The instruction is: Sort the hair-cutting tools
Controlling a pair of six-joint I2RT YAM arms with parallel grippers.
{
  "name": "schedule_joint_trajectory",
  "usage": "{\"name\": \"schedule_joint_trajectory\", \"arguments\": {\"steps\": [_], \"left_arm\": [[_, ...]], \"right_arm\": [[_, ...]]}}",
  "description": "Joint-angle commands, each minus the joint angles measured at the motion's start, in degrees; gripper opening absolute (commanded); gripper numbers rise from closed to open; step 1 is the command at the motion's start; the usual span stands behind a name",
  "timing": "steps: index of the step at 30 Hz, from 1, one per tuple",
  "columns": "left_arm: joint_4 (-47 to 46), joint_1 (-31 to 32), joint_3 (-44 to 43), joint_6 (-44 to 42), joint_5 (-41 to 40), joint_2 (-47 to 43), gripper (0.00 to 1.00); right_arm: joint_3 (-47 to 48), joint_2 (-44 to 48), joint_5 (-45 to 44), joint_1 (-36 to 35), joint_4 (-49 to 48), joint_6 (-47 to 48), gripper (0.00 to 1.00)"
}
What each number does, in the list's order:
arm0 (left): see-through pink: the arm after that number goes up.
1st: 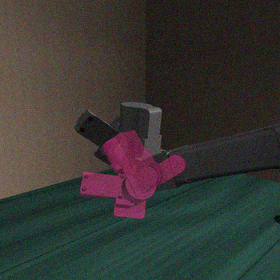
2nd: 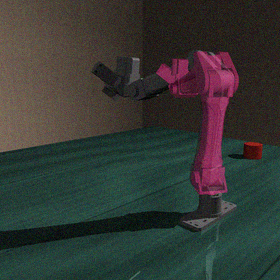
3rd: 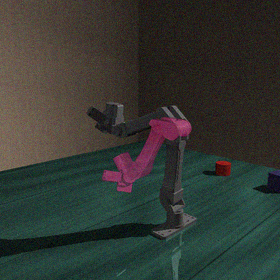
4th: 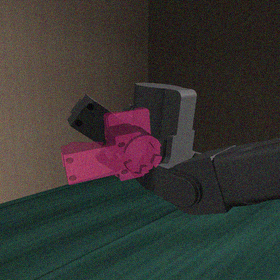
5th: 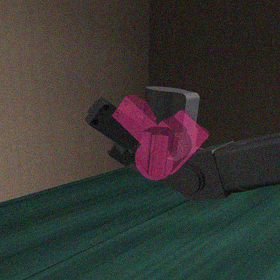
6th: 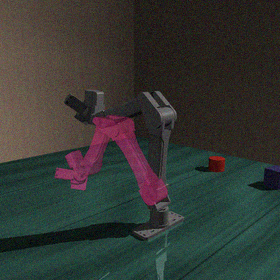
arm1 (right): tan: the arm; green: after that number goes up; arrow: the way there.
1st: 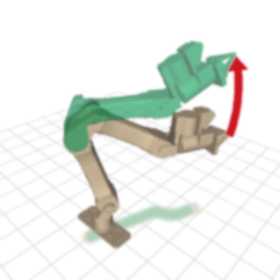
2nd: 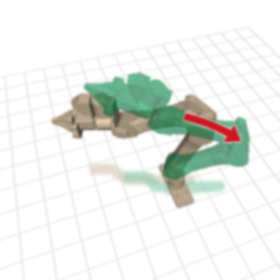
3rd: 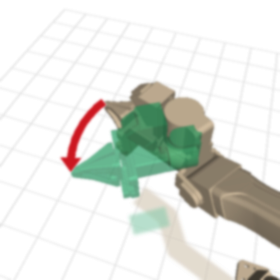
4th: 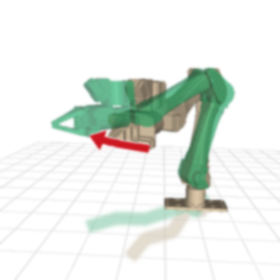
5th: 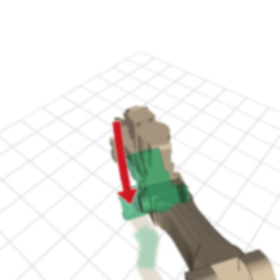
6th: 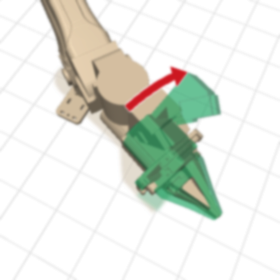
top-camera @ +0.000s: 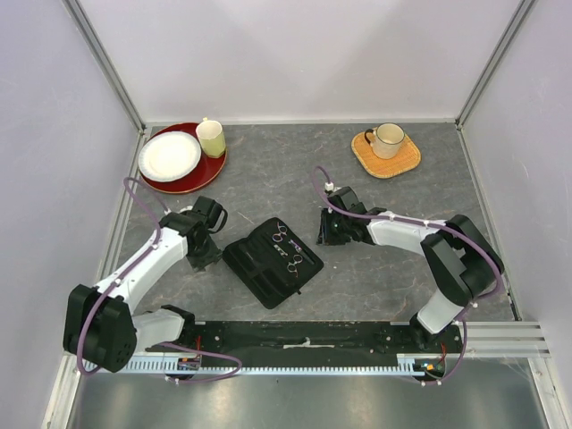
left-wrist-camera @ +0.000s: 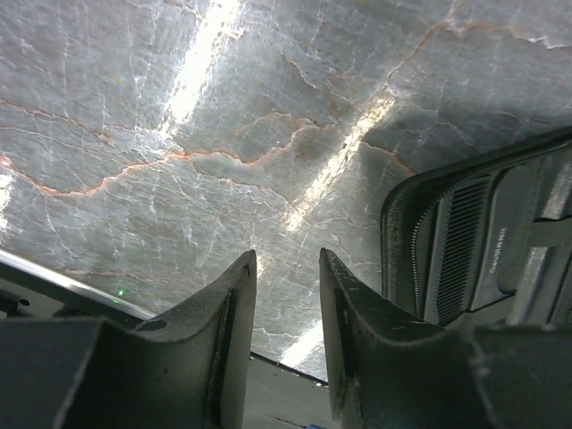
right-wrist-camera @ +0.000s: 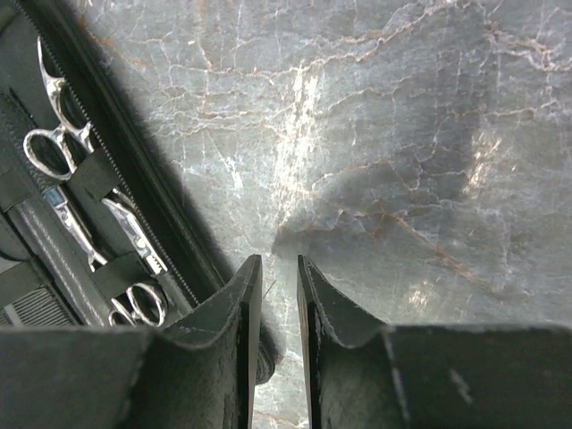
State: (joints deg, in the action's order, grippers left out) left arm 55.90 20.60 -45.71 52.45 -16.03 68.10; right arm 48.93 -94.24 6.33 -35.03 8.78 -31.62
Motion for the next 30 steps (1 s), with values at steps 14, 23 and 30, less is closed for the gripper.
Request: {"name": "schedule_joint_trajectory", "arguments": {"steps": [14, 23, 30], "left_arm": [[-25.7, -0.2, 8.1, -8.6, 24.9, 5.0, 0.20], [-44.1, -0.1, 4.1, -16.3, 33.1, 1.5, 0.34], [-51.1, 0.2, 0.2, -18.7, 40.1, 12.7, 0.55]], "right_arm": [[11.4, -11.9, -0.7, 0.0, 4.1, 1.8, 0.32], [12.0, -14.7, 4.6, -0.1, 4.1, 2.5, 0.32], [15.6, -16.1, 4.6, -0.1, 4.6, 2.8, 0.32]]}}
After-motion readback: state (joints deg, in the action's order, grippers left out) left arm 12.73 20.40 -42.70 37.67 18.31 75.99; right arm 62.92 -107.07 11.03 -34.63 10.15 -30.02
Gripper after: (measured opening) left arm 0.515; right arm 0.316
